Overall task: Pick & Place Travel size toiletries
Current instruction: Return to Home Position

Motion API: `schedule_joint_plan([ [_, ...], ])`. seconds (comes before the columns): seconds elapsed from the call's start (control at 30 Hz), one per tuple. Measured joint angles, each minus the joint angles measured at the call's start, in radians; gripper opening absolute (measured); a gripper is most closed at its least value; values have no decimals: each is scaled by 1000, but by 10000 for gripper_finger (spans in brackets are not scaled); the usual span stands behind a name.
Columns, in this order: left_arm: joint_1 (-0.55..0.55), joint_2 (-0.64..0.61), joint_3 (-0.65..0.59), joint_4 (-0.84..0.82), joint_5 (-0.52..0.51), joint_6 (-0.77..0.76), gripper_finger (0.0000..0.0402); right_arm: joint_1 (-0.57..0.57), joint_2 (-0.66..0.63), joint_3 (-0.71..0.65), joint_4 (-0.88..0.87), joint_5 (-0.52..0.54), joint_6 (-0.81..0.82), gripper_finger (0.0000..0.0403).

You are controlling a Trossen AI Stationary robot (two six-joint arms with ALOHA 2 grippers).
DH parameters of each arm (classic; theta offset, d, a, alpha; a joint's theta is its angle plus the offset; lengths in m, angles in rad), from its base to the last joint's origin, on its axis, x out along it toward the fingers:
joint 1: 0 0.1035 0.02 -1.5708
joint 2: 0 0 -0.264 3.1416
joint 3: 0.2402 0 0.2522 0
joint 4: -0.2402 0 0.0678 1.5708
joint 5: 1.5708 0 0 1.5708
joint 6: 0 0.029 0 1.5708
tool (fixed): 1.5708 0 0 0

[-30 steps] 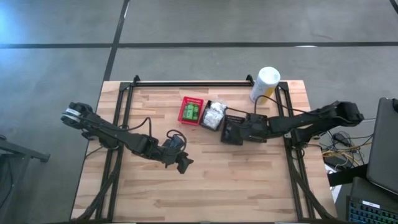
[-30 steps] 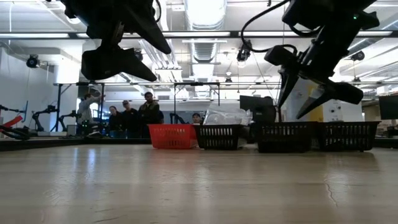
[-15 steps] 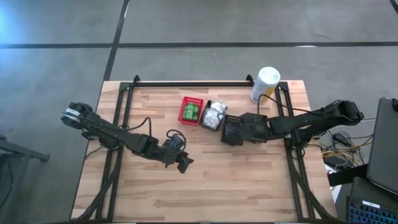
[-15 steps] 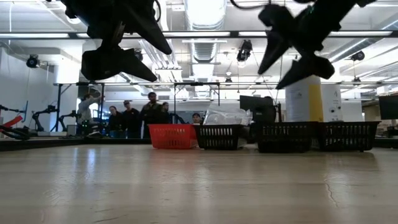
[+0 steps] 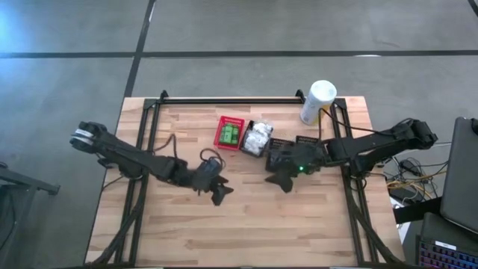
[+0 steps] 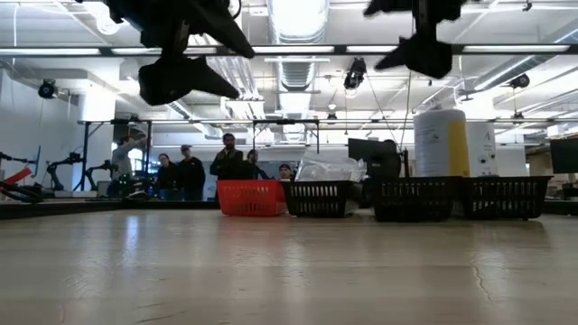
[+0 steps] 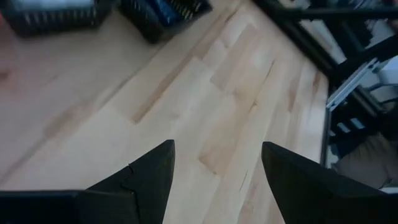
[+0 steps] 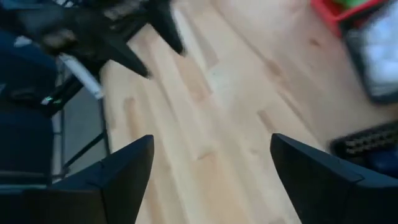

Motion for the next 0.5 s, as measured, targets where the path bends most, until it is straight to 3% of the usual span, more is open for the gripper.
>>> schedule_joint_plan([
  [0.23, 96, -204, -68, -2, 75, 131, 246, -52, -158, -180, 148, -48, -4, 336],
  [0.5, 112, -517, -226, 68, 13, 271, 245, -77, -467, -407, 421, -60, -98, 357],
])
